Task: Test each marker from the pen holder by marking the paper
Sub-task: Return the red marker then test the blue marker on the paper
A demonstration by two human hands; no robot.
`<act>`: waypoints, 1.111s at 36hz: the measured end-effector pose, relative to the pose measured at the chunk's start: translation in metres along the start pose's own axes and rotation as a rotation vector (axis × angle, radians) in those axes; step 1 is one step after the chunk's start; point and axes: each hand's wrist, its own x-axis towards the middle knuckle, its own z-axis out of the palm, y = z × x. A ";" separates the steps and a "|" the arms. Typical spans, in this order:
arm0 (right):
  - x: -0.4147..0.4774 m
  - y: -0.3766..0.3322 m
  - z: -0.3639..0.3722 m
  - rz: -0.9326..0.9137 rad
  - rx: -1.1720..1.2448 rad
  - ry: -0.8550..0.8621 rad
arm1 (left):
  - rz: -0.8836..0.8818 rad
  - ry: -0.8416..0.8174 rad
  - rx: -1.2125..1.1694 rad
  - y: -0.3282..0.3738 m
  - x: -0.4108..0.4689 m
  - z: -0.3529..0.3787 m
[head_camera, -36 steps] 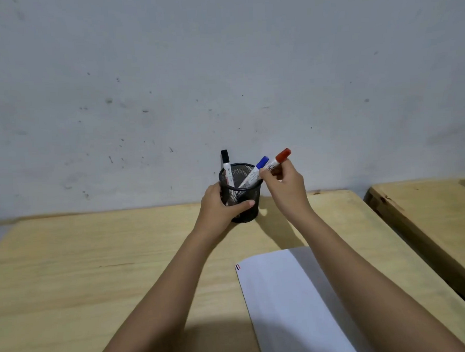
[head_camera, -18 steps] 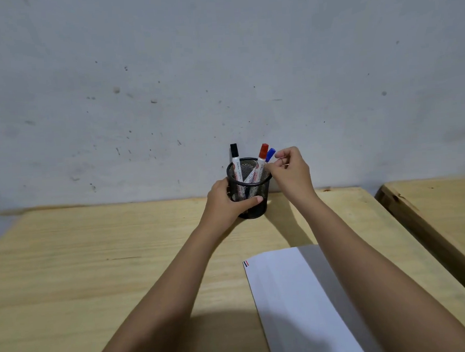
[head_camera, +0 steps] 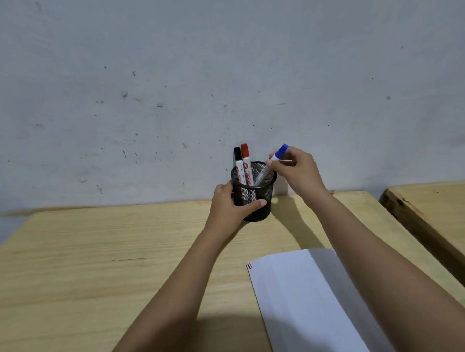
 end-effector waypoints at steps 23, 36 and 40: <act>-0.091 -0.059 -0.047 -0.252 0.127 0.135 | 0.042 0.136 -0.114 0.092 -0.058 -0.049; -0.147 -0.051 -0.030 -0.204 -0.283 -0.251 | 0.238 -0.085 0.003 0.113 -0.109 -0.053; -0.154 -0.053 -0.030 -0.240 -0.341 -0.291 | 0.252 -0.068 0.030 0.110 -0.114 -0.057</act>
